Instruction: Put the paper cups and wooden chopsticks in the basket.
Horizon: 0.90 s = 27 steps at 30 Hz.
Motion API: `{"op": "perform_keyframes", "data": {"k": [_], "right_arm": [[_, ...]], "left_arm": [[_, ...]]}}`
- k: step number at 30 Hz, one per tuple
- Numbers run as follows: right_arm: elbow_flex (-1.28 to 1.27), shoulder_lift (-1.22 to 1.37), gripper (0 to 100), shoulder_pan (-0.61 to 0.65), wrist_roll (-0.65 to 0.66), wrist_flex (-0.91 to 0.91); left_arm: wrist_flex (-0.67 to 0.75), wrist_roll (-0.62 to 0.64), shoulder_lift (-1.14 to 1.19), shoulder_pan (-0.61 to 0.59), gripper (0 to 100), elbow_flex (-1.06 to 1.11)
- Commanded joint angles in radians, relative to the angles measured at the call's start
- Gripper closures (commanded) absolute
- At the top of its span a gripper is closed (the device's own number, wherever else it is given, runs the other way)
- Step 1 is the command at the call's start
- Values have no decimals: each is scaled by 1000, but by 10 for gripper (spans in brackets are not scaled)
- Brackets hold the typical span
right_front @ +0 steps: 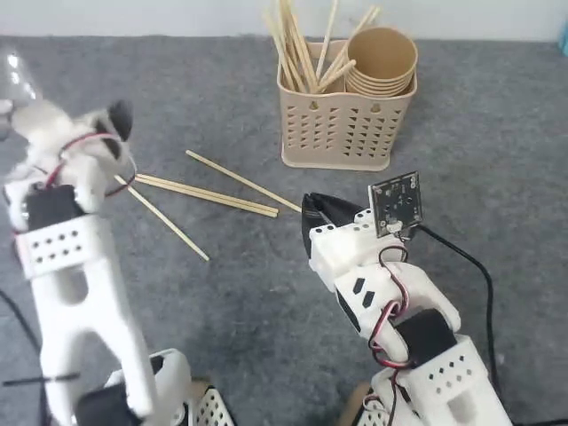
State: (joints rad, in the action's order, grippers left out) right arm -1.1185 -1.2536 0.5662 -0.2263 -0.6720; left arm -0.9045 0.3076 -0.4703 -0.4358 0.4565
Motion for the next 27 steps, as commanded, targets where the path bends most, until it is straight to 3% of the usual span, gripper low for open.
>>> {"op": "perform_keyframes", "data": {"k": [1,6,15,20,27], "right_arm": [[14,50,958,27,25,16],[58,183,958,58,25,15],[91,274,958,56,26,22],[91,274,958,56,26,21],[91,274,958,56,26,21]], "left_arm": [[75,68,140,-38,750,96],[81,144,345,-35,750,90],[69,175,755,-40,777,-97],[-48,170,850,-35,869,-249],[-169,167,931,-28,889,-367]]}}
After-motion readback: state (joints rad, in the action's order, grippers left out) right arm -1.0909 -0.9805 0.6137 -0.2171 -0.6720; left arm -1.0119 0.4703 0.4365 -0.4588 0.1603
